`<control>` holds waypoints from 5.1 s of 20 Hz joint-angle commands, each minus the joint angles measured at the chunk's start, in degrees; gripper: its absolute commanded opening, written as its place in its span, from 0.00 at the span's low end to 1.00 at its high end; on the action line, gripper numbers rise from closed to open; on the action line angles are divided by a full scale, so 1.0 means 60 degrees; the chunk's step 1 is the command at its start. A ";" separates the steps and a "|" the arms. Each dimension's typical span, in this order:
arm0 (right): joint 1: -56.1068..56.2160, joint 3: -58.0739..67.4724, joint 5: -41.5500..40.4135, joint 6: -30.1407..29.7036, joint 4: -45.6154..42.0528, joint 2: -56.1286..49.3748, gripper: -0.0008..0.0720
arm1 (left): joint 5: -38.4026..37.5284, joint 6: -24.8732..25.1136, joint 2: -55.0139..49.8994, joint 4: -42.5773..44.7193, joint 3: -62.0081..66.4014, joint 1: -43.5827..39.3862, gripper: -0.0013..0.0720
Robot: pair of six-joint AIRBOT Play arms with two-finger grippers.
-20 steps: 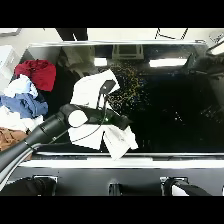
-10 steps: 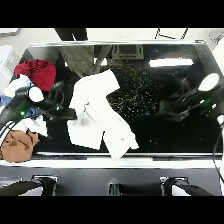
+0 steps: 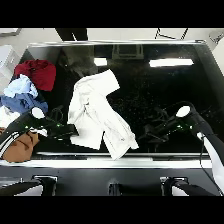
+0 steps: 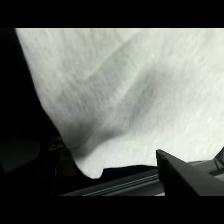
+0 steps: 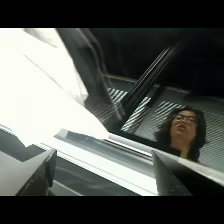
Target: Fold the clothes and pants, and hang the long-sleeved shirts on hangers.
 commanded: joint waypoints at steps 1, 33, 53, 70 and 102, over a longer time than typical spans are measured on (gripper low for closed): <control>0.0954 -0.0259 -0.0754 -0.0073 0.0193 -0.0255 0.98 | 0.0725 0.0022 -0.0029 -0.0310 -0.0244 -0.0015 0.98; 0.2299 1.0349 -0.1002 0.3118 -0.8590 0.3544 0.07 | 0.2127 -0.0769 0.6302 0.2634 0.6779 0.1140 0.05; 0.1479 0.7231 0.0714 0.1483 -0.2645 -0.2743 0.94 | 0.3024 -0.0729 0.3315 0.1494 0.0572 0.1060 0.05; 0.3880 -0.0200 -0.3552 0.0590 0.3803 -0.1705 0.80 | 0.2645 -0.0736 0.3304 0.1475 0.0568 0.1118 0.05; -0.0750 1.0564 -0.4186 0.1617 -0.2881 0.5406 0.07 | 0.5916 -0.0663 0.7053 -0.0739 0.8652 0.1366 0.05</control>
